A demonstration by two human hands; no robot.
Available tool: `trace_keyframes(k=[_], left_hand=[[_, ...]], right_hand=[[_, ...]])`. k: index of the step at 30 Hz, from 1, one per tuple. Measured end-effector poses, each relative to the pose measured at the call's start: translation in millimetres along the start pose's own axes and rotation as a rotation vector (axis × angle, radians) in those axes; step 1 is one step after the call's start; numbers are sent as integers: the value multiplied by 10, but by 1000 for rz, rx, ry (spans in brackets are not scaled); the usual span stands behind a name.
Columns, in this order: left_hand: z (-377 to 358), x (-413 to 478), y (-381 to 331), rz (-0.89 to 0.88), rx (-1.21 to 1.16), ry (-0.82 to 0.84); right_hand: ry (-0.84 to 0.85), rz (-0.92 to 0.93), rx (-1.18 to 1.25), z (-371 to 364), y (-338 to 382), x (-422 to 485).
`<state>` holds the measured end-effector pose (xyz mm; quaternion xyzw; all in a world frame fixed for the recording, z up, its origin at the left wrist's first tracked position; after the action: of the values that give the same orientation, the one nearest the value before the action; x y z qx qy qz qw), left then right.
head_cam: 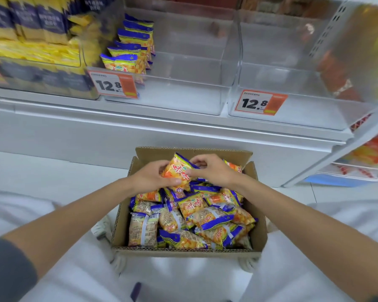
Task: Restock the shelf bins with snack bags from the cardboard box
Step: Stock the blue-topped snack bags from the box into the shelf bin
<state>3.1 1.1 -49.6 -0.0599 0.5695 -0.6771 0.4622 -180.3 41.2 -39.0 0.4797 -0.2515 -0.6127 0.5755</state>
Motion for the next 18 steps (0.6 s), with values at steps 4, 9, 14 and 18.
trace_keyframes(k=[4,9,14,18], left_hand=[[34,34,-60,-25,-38,-164],[52,90,-55,52,-157,-194],[-37,114,-7,97,-213,-108],[-19,143,-17,111,-230,-154]], right_hand=[[158,-104,-118,196,-51,-226],[518,-116,-778,0,-423,-471],[384,-120,-542,-11,-467,-332],[113,-138,-165,283,-230,-177]])
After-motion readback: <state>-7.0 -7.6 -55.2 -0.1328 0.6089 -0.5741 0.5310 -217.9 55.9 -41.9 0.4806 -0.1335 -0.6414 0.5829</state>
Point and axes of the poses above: each hand's wrist, its own x-axis towards the middle knuckle, its own z-axis out of the back of the hand, y = z × x, the point moved 3 cm from there along x, towards the middle knuckle, and after that the axes turned 2 degrees about z, right-handed, at the moved point
